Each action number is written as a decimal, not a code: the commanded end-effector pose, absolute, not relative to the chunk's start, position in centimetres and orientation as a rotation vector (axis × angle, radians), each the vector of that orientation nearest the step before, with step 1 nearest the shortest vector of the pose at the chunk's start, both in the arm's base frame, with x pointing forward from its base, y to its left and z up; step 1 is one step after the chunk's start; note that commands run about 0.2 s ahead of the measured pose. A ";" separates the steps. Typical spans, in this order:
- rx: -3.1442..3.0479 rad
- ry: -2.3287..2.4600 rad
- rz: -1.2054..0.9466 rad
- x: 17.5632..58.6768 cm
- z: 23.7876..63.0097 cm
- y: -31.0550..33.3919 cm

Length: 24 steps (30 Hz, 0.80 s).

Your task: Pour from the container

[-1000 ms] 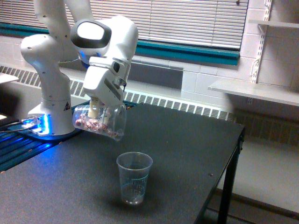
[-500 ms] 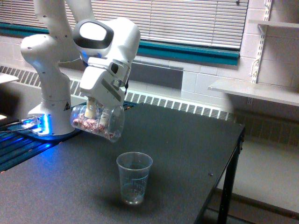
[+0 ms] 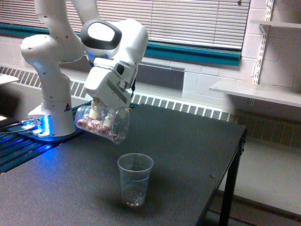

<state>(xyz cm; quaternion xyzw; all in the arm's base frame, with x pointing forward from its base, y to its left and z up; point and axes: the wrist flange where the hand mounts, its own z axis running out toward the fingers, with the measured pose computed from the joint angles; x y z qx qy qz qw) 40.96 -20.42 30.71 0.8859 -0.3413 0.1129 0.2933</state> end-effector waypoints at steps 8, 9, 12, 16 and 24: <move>2.313 -0.901 0.279 42.0 31.1 -20.6; 2.310 -0.901 0.278 42.1 31.1 -20.6; 2.304 -0.896 0.266 42.3 31.1 -20.6; 2.293 -0.875 0.264 42.6 31.3 -20.8; 2.278 -0.866 0.250 42.9 30.8 -20.7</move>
